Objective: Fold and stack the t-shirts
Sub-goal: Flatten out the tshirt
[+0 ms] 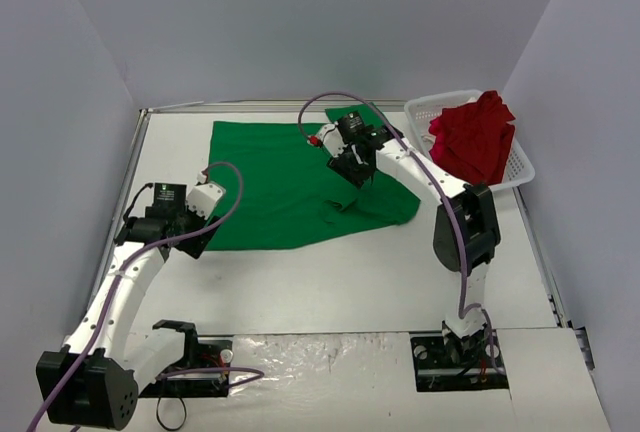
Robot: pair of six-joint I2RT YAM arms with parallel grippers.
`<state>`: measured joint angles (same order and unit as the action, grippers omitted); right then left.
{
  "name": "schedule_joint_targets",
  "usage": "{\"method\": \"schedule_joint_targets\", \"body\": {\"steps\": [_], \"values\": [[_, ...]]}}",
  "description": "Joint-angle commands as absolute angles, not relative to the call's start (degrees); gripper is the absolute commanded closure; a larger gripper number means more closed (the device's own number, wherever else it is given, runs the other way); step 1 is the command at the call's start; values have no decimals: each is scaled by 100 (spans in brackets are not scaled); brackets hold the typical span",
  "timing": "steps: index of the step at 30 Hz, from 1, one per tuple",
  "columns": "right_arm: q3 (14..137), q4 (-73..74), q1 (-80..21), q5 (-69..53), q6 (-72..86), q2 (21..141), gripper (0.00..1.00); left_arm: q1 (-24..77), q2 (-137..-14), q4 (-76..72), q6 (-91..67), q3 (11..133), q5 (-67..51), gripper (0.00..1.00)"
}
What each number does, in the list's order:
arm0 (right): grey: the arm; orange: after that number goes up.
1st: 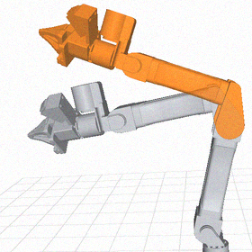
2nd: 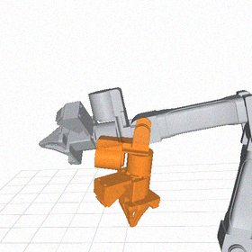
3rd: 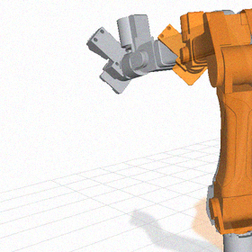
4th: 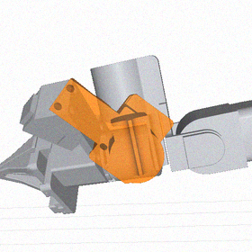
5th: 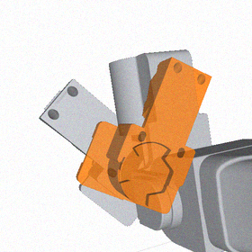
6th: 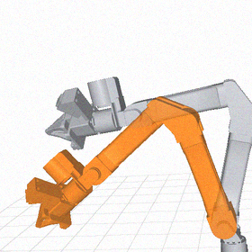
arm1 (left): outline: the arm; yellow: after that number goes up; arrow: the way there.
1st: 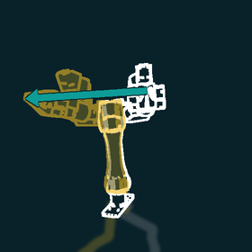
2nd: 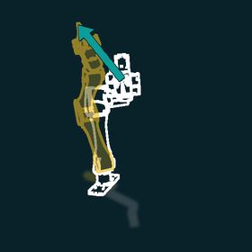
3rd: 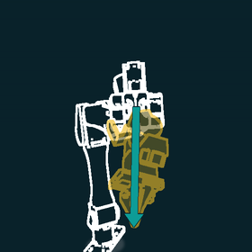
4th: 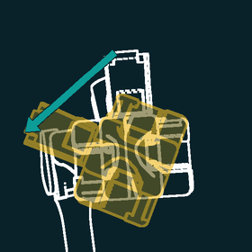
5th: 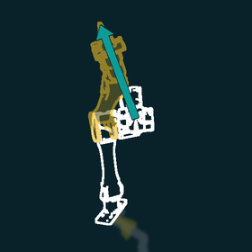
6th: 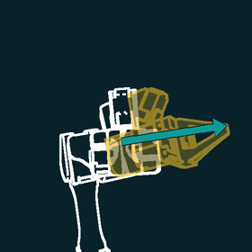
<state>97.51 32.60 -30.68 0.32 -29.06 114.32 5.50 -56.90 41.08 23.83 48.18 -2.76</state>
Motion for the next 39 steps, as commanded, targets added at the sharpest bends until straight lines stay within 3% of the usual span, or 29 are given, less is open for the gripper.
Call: {"method": "schedule_joint_targets", "body": {"steps": [1,4,9,14,18,26,31,39], "values": [[9353,3199,-3058,63,-2760,10900,62,510,-5678,4069,2435,4843,-185,31],[8887,3199,-3128,-455,-2812,10662,71,510,-5704,4069,2426,4843,-167,31],[8508,3234,-3313,-738,-2856,10652,100,510,-5730,4061,2426,4843,-158,31],[8631,3427,-3401,-1300,-2900,10863,100,510,-5739,4052,2417,4834,-114,31],[8841,3559,-3428,-1450,-2900,11126,87,510,-5748,4025,2417,4808,-79,30],[9228,3806,-3437,-1547,-2953,11795,85,518,-5730,4017,2408,4790,-62,31],[9492,3788,-3428,-1407,-2997,12111,65,510,-5766,3999,2408,4773,-62,30],[10072,3744,-3358,-1090,-2936,12445,62,510,-5748,3894,2426,4623,-62,30]]}}
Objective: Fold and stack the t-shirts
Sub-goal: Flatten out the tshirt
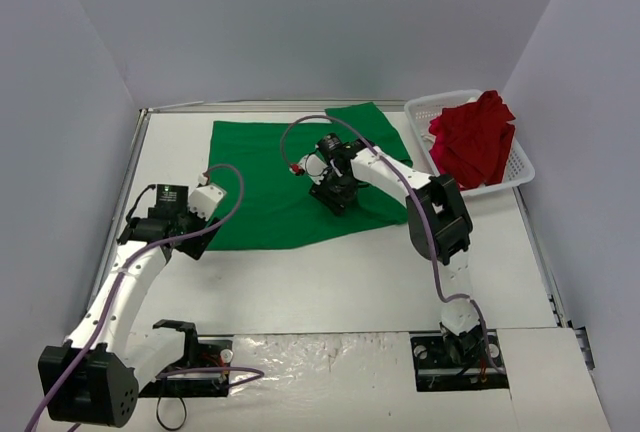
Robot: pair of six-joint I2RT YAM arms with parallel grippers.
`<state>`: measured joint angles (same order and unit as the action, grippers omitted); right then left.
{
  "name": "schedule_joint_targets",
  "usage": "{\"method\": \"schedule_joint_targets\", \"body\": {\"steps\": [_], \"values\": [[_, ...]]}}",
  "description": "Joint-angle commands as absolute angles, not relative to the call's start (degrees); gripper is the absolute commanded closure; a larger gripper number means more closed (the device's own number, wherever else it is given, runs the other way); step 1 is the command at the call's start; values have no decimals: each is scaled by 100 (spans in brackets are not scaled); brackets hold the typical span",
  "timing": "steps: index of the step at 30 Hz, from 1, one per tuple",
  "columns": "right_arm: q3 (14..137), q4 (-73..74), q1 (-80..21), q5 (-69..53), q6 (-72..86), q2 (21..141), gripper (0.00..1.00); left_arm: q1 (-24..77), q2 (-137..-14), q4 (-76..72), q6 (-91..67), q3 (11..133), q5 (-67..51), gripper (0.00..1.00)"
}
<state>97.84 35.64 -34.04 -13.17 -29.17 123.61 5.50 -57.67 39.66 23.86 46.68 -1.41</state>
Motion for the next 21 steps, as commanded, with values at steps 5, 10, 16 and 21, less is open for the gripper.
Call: {"method": "schedule_joint_targets", "body": {"steps": [5,10,16,21], "values": [[10371,3692,-3314,-792,-2900,12709,61,510,-5748,3902,2435,4623,-53,30],[10476,3674,-3243,-668,-2935,12964,61,510,-5730,3894,2443,4606,-61,30],[10450,3683,-3199,-765,-2953,13025,60,510,-5748,3867,2443,4588,-53,30],[10494,3656,-3147,-729,-2944,13087,63,510,-5766,3867,2443,4597,-53,30]]}}
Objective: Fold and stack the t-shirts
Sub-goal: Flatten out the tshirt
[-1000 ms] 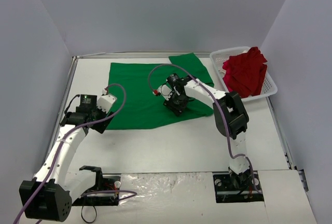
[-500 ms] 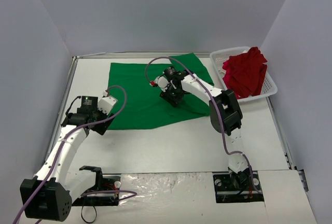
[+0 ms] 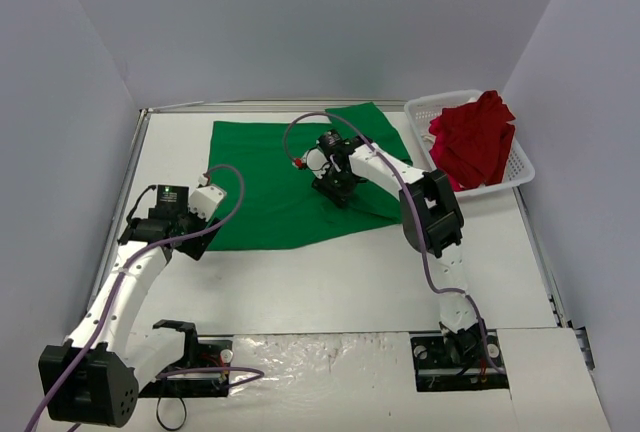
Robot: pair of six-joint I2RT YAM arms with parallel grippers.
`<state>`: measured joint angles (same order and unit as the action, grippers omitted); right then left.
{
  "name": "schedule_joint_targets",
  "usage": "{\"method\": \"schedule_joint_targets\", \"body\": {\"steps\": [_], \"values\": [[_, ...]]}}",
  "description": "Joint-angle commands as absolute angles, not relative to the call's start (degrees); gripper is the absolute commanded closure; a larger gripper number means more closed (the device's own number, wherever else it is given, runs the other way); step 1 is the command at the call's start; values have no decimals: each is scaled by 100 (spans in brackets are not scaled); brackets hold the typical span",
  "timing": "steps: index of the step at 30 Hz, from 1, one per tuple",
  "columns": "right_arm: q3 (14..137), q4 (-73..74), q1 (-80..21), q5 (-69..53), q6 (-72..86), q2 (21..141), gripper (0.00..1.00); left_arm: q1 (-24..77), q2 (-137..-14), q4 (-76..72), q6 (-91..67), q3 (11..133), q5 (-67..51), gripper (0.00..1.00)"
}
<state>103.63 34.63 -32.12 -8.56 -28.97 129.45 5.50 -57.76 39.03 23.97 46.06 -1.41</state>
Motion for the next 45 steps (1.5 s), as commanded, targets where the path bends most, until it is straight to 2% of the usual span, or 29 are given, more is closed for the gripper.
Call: {"method": "schedule_joint_targets", "body": {"steps": [1,3,8,16,18,26,32,40,45], "values": [[10512,3656,-3129,-747,-2944,13096,64,510,-5766,3867,2443,4597,-53,30],[10529,3674,-3111,-791,-2918,13070,65,510,-5783,3867,2443,4597,-53,30],[10503,3709,-2988,-1028,-2892,12754,75,510,-5774,3858,2443,4579,-53,30],[10529,3727,-2900,-1072,-2874,12577,76,510,-5792,3850,2452,4579,-61,30],[10555,3753,-2874,-1107,-2865,12595,69,510,-5801,3858,2461,4579,-53,30],[10731,3823,-2856,-1160,-2839,12595,67,510,-5757,3858,2452,4570,-61,30],[10872,3858,-2760,-1195,-2830,12709,69,510,-5783,3858,2461,4570,-62,30],[10863,3876,-2725,-1301,-2874,12806,79,510,-5810,3832,2452,4570,-53,30],[10793,3911,-2716,-1441,-2874,12753,77,510,-5818,3841,2452,4570,-62,30]]}}
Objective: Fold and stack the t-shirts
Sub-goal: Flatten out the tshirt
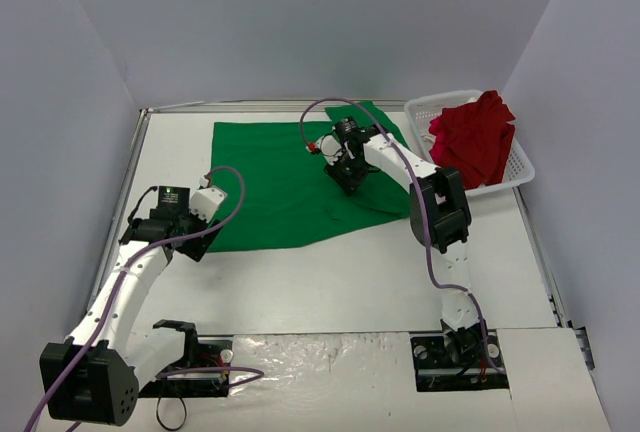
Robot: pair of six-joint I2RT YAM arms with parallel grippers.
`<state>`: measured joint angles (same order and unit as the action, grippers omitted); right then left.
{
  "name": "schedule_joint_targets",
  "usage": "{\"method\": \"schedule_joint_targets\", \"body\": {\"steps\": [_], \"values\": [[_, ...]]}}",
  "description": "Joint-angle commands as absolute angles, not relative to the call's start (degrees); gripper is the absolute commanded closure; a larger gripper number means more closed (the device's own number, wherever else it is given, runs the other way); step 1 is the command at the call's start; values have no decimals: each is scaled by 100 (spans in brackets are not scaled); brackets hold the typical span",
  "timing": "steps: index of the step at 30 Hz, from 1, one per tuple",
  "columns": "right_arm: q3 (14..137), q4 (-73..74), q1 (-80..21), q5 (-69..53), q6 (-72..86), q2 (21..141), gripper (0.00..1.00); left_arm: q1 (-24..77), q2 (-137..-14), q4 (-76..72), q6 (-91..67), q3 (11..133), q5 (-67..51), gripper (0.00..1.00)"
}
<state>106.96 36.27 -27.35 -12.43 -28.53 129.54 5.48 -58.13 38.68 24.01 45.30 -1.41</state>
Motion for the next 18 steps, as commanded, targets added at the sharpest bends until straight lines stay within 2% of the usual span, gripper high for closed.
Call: {"method": "schedule_joint_targets", "body": {"steps": [1,12,18], "values": [[10776,3911,-2725,-1441,-2883,12727,77,510,-5810,3841,2452,4570,-53,30],[10626,3929,-2733,-1635,-2962,12832,75,510,-5818,3832,2452,4553,-62,30],[10688,3929,-2716,-1556,-2971,12972,79,510,-5845,3841,2452,4553,-53,30]]}}
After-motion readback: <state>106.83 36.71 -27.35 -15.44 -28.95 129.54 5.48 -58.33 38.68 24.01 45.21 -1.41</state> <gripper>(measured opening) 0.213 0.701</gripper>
